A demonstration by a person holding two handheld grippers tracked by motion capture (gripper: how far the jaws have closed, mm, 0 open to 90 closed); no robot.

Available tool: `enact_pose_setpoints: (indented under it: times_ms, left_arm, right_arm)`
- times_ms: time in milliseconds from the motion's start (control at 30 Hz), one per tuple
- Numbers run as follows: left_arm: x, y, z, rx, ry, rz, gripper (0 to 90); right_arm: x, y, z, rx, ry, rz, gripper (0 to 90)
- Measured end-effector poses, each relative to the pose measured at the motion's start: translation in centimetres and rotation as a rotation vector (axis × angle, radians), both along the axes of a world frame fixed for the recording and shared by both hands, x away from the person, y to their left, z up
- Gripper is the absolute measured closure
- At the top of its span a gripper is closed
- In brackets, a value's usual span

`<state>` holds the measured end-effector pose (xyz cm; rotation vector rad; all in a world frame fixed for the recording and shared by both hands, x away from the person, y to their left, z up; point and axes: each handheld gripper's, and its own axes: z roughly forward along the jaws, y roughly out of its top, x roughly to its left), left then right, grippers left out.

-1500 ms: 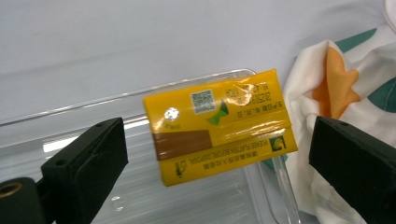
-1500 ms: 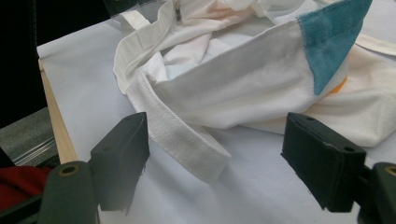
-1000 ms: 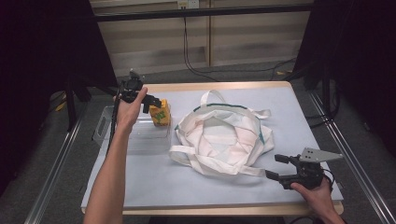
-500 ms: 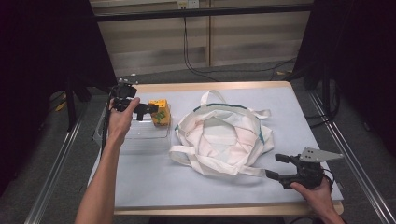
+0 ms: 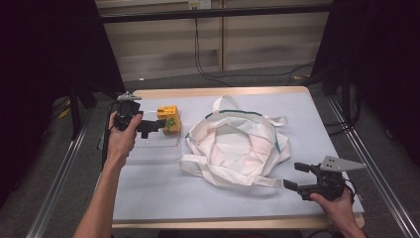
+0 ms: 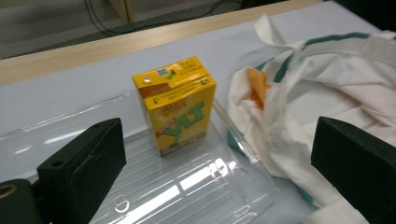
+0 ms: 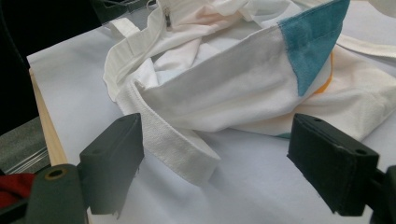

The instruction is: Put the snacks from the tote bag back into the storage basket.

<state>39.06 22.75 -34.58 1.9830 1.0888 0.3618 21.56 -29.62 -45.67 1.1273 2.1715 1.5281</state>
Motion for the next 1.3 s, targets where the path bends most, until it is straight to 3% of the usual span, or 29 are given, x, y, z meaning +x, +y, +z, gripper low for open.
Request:
enact_pose_setpoints:
  times_ms: [67, 133, 200, 400, 467, 533, 633, 733, 800, 900, 967, 1300]
  left_arm:
    - [-0.7, 0.2, 0.1, 0.022, -0.031, 0.000, 2.9]
    - [-1.4, 0.6, 0.1, 0.000, -0.051, 0.012, 3.0]
    - [-2.2, 0.8, 0.0, 0.018, -0.085, 0.017, 2.9]
    - [-4.4, 1.2, -0.5, 0.003, -0.122, 0.010, 3.0]
    - [-5.2, 1.2, -0.7, -0.007, -0.160, 0.023, 2.7]
    - [-6.0, 1.3, -1.0, -0.020, -0.173, 0.017, 2.7]
    - [-7.2, 1.2, -1.4, -0.017, -0.155, -0.026, 3.3]
    - [-8.2, 1.2, -1.8, -0.010, -0.170, -0.028, 3.2]
    - [-9.2, 1.3, -2.3, -0.028, -0.168, -0.032, 3.2]
    - [-10.3, 1.6, -3.0, -0.023, -0.198, -0.015, 3.2]
    - [-10.6, 1.9, -3.5, -0.029, -0.183, -0.033, 2.9]
    - [-12.9, 2.6, -6.3, -0.032, -0.162, 0.008, 2.7]
  right_arm:
    - [0.0, -0.1, 0.0, -0.001, -0.002, 0.002, 18.1]
    - [-0.1, -0.1, 0.0, -0.002, -0.002, -0.003, 18.1]
    - [-0.1, -0.1, 0.0, -0.005, -0.001, -0.005, 18.1]
    - [-0.2, -0.1, 0.0, -0.006, -0.001, -0.008, 17.7]
    - [-0.2, -0.1, 0.1, -0.010, -0.008, -0.009, 17.5]
    - [-0.3, -0.1, 0.1, -0.009, -0.008, -0.008, 17.4]
    - [-0.3, 0.0, 0.1, -0.011, -0.009, -0.008, 17.3]
    - [-0.4, 0.0, 0.1, -0.011, -0.010, -0.007, 17.2]
    - [-0.4, -0.1, 0.1, -0.012, -0.011, -0.007, 17.2]
    - [-0.4, -0.2, 0.2, -0.010, -0.013, -0.009, 17.2]
    - [-0.4, -0.2, 0.1, -0.011, -0.013, -0.012, 17.2]
    - [-0.2, 0.0, 0.2, -0.014, -0.011, -0.012, 17.0]
